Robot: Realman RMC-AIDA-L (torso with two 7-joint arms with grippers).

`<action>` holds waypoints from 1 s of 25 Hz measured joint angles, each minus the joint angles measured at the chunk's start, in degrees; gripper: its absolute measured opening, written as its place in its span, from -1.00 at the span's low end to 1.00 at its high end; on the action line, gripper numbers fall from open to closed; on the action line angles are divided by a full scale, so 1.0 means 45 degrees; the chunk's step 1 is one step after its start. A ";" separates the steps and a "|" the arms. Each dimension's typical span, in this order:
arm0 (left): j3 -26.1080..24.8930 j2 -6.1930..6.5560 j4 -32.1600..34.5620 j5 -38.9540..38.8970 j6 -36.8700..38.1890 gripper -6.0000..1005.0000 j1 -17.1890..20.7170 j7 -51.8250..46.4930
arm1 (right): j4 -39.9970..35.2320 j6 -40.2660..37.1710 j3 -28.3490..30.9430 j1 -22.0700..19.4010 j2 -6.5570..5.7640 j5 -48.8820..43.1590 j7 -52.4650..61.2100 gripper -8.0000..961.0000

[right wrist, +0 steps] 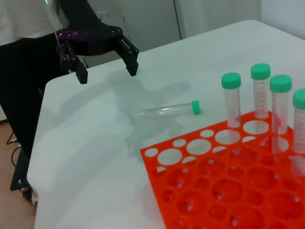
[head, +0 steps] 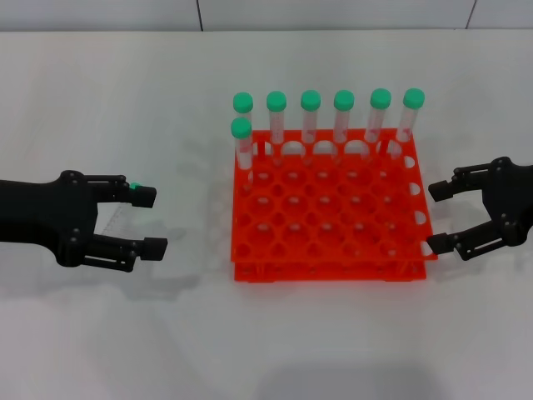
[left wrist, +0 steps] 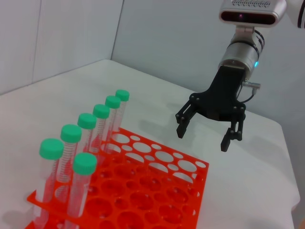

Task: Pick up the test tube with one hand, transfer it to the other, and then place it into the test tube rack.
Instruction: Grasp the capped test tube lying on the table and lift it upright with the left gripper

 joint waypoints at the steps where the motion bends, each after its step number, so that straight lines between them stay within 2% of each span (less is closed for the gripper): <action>1: -0.0001 0.0007 0.0002 0.0000 -0.0001 0.68 0.0000 0.0000 | 0.0000 0.0000 0.0002 0.0000 0.0010 0.0000 -0.0007 0.81; 20: 0.0000 -0.0008 0.0064 -0.0001 -0.0158 0.68 -0.0056 -0.0176 | 0.0000 0.0169 0.0025 -0.0168 0.0096 0.0075 -0.0143 0.81; 25: 0.0075 0.0021 0.0341 0.0251 -0.0072 0.68 -0.0352 -0.2378 | 0.0000 0.0314 0.0024 -0.0206 0.0137 0.0076 -0.0157 0.81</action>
